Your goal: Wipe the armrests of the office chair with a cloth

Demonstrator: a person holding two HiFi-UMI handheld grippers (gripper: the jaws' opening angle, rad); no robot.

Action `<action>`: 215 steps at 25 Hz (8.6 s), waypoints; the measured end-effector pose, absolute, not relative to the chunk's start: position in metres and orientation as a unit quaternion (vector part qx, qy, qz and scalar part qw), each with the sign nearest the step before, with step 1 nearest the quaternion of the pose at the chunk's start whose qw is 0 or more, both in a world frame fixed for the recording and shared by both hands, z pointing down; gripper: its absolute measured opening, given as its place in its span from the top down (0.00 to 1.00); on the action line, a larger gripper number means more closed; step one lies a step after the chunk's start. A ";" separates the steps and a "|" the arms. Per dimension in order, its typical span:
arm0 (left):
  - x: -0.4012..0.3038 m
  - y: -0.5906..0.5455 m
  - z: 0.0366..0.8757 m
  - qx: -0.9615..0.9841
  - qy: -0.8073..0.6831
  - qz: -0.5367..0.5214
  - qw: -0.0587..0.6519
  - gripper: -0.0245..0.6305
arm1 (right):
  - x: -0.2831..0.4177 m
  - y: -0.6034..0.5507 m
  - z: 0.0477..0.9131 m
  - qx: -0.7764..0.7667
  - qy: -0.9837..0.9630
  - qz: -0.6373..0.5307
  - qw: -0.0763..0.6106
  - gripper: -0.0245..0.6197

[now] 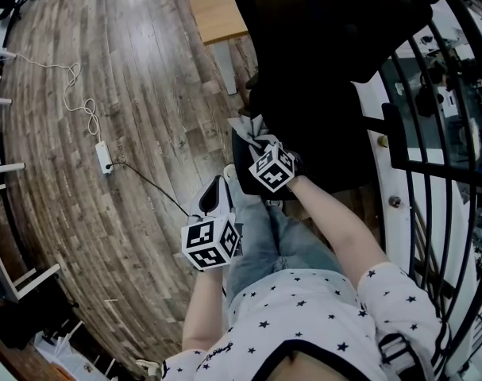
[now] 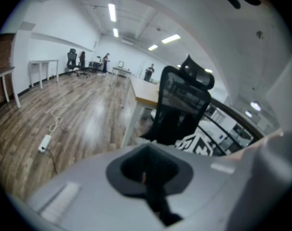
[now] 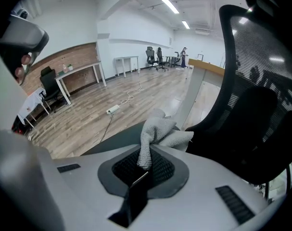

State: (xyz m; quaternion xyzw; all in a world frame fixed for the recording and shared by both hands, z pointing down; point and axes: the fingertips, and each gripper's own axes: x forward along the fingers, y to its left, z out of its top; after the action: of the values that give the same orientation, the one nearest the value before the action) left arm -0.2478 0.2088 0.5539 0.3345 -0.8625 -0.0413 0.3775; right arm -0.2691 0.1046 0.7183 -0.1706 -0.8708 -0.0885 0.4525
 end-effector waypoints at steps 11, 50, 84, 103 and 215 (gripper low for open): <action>-0.228 0.213 0.552 0.332 -0.865 -0.045 0.374 0.95 | -0.243 0.122 0.719 -0.195 -0.864 -0.097 0.454 0.91; -0.168 0.234 0.546 0.290 -0.879 -0.068 0.373 0.96 | -0.152 0.174 0.712 -0.253 -0.849 -0.085 0.455 0.91; -0.195 0.154 0.501 0.468 -0.810 -0.017 0.354 0.96 | -0.111 0.125 0.595 -0.070 -0.921 0.054 0.379 0.91; -0.183 0.054 0.481 0.631 -0.698 0.022 0.338 0.96 | -0.067 0.049 0.517 0.148 -0.935 0.093 0.308 0.91; -0.014 -0.137 0.579 0.351 -0.807 -0.001 0.475 0.95 | -0.075 -0.382 0.703 -0.125 -0.856 -0.136 0.483 0.91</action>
State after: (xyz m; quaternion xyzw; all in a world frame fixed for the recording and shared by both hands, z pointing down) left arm -0.0141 -0.1371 0.5790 0.3513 -0.8070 -0.0009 0.4746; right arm -0.0747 -0.3824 0.7033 -0.1251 -0.8562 -0.1358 0.4826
